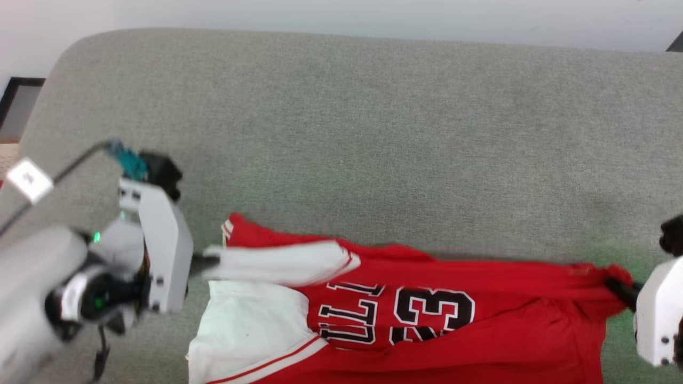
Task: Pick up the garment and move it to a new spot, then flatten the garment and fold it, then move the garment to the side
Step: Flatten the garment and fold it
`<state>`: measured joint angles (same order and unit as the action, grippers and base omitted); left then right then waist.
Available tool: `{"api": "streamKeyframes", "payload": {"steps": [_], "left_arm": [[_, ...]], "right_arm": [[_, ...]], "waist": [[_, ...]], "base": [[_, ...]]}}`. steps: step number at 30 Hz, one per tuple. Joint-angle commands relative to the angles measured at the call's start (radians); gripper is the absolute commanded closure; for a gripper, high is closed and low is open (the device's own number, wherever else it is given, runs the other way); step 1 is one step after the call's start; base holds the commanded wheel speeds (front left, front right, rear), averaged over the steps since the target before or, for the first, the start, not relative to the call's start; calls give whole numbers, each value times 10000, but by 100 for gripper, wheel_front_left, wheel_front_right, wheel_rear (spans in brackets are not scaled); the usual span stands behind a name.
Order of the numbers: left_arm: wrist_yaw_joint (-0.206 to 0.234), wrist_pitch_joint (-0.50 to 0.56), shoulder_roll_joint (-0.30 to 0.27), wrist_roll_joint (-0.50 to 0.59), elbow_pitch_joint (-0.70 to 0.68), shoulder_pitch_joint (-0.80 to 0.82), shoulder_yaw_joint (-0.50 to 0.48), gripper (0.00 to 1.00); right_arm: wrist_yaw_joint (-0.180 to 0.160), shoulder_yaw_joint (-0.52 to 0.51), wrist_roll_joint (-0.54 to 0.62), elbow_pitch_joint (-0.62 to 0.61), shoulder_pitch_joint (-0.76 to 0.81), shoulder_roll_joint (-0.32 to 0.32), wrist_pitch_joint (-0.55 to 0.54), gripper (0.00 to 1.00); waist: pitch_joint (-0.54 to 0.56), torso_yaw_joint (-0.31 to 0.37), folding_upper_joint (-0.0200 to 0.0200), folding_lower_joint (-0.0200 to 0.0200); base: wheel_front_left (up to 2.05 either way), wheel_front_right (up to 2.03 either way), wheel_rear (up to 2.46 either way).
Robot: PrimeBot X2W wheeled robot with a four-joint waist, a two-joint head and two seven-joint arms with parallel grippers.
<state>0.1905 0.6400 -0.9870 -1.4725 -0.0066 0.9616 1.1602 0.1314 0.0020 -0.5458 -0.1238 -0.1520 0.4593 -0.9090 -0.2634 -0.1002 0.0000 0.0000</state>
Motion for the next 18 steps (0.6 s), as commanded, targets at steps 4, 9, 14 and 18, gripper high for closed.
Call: {"api": "streamKeyframes", "payload": {"steps": [4,9,14,18], "left_arm": [[564,-222,-395,-226,-522,-824,205,100],[455,-357,-12,-265,97,-1370,482,100],[114,-552,509,-272,1004,-1650,596,98],[-120,-984,659,-159,1402,-1735,498,0]], "right_arm": [[-17,-155,-113,2,540,-233,-466,100],[-17,97,-153,244,594,-512,-775,100],[-17,366,-249,456,456,-642,-736,77],[-17,297,-453,405,512,-690,-719,0]], "waist": [[-59,31,0,0],[-92,75,0,0],[-23,124,0,0],[180,120,0,0]], "base": [[0,0,0],[0,0,0],[0,0,0],[0,0,0]]}}
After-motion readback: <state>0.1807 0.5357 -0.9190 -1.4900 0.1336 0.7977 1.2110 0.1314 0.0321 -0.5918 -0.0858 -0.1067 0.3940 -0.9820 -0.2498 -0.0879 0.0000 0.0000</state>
